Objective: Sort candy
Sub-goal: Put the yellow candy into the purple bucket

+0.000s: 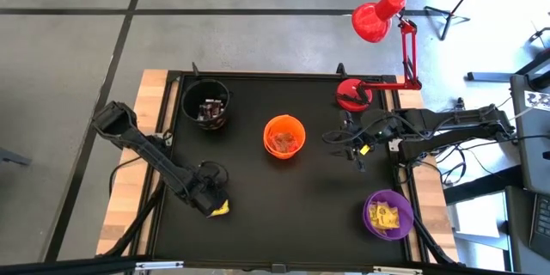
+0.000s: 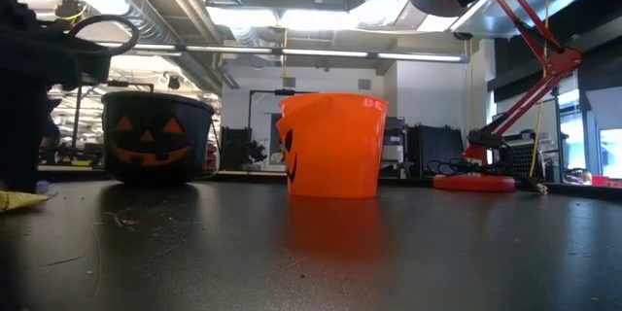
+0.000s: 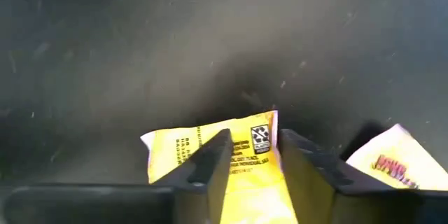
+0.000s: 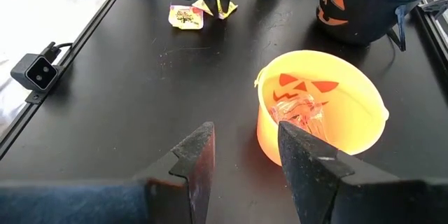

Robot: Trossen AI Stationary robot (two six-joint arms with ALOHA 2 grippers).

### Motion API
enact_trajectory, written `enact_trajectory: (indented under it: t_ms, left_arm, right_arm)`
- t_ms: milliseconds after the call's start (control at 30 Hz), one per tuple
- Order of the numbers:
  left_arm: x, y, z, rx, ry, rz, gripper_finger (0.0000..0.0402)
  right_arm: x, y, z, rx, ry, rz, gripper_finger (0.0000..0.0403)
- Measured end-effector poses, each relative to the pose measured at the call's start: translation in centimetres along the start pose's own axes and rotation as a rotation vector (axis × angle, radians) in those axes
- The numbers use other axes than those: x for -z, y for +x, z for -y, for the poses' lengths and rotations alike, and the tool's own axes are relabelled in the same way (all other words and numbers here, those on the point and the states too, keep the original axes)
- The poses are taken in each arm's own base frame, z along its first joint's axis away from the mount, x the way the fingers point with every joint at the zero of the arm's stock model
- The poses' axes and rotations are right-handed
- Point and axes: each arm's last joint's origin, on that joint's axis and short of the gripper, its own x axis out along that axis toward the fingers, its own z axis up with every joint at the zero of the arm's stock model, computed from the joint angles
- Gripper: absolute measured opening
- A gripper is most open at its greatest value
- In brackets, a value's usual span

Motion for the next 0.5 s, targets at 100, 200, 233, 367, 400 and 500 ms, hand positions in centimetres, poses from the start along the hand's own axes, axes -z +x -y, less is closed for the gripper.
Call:
enact_trajectory:
  t_ms: [100,200,233,367,400,500]
  left_arm:
    - [-0.3,-0.3,0.5,0.027,-0.006,0.075,0.007]
    - [-0.6,-0.8,1.0,0.05,0.014,0.161,0.0018]
    - [-0.8,-1.0,1.2,0.059,0.024,0.188,0.0009]
    - [-1.4,-2.1,2.3,0.096,0.057,0.309,0.0004]
    - [-1.5,-2.5,2.6,0.109,0.062,0.336,0.0002]
    - [-1.9,-3.6,3.5,0.134,0.109,0.376,0.0001]
  right_arm:
    - [0.0,0.0,0.0,0.0,0.0,0.0,0.0154]
    - [0.0,0.0,0.0,0.0,0.0,0.003,0.0154]
    - [0.0,0.0,0.0,0.0,0.0,0.003,0.0154]
    - [0.0,0.0,0.0,0.0,0.0,0.003,0.0154]
    - [0.0,0.0,0.0,0.0,0.0,0.003,0.0154]
    - [0.0,0.0,0.0,0.001,0.0,0.005,0.0154]
